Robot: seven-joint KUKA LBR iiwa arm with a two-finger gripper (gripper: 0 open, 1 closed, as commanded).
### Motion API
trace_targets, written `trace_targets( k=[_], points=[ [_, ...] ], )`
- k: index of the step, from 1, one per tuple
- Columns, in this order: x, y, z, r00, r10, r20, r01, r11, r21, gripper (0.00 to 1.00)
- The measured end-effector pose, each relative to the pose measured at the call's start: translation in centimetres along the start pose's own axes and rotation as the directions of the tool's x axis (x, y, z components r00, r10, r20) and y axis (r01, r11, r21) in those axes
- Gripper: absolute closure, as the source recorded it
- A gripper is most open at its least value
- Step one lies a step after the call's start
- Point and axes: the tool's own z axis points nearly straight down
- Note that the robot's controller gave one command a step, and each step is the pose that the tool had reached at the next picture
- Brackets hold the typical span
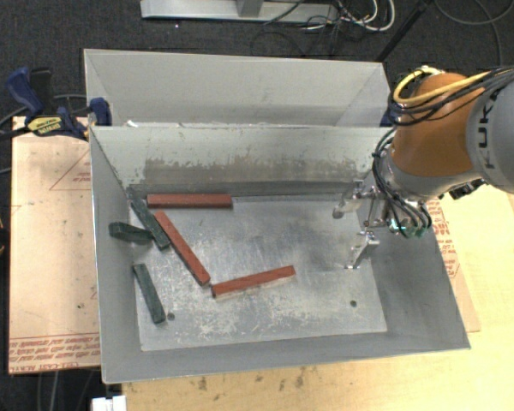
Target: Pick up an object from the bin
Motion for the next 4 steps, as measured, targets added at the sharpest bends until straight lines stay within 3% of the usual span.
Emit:
trace_targets(
  k=[1,2,3,4],
  points=[
    [-0.2,0.0,-0.4,1.000,-0.002,0.007,0.002,1.000,0.001,0.00],
    [1.3,5.7,5.9,0.997,-0.068,0.019,0.068,0.998,0.003,1.00],
    [1.3,5.7,6.1,0.997,-0.068,0.021,0.068,0.998,0.003,0.00],
    [1.3,5.7,6.1,0.997,-0.068,0.021,0.068,0.998,0.003,0.00]
  ],
)
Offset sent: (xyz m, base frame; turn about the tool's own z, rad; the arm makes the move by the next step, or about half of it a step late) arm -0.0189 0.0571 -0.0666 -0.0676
